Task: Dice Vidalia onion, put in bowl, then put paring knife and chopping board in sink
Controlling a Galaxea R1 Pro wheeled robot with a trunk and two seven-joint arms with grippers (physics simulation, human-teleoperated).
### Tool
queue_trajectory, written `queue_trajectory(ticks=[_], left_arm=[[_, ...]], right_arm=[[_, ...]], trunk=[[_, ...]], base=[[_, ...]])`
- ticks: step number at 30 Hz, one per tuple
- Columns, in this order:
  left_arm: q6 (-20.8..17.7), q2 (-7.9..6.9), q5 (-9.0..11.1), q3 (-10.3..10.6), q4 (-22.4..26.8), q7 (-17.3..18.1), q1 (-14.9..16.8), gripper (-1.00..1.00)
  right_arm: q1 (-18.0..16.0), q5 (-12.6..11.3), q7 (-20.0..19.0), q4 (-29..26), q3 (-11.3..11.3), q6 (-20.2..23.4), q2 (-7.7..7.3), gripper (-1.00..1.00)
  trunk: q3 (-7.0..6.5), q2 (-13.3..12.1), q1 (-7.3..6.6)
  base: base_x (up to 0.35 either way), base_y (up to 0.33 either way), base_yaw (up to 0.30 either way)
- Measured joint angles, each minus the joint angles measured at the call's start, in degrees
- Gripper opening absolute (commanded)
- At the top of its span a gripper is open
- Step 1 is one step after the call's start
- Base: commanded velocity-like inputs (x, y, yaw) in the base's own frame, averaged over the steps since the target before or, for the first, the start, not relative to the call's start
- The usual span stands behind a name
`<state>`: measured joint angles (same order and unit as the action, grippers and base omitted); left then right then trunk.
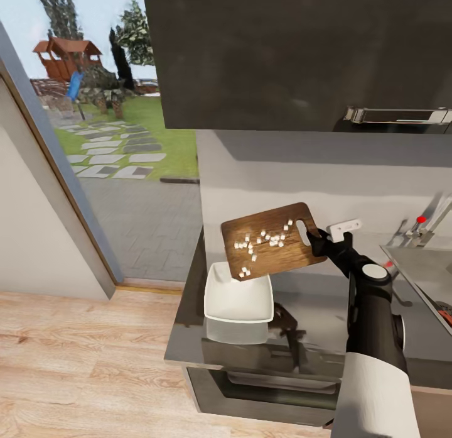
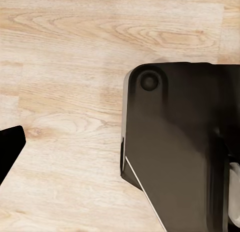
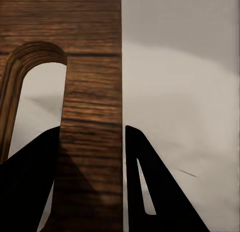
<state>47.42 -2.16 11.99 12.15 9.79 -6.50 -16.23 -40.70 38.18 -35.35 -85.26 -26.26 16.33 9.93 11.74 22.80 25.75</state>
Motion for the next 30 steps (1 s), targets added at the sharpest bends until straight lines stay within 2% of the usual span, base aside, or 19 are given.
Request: queue_trajectory(ticks=[19,30], left_arm=[[-0.1,-0.05,0.0,0.0,0.0,0.0,0.0,1.0],[-0.1,-0.01,0.0,0.0,0.0,0.0,0.0,1.0]], right_arm=[[0.0,0.0,0.7,0.2,0.0,-0.1,-0.01,-1.0],[0.0,0.0,0.8,0.2,-0.1,-0.1,0.0,-1.0]], trunk=[[0.0,0.0,0.0],[0.0,0.0,0.0]], base=[[0.0,0.107,0.0],[0.0,0.03,0.0]])
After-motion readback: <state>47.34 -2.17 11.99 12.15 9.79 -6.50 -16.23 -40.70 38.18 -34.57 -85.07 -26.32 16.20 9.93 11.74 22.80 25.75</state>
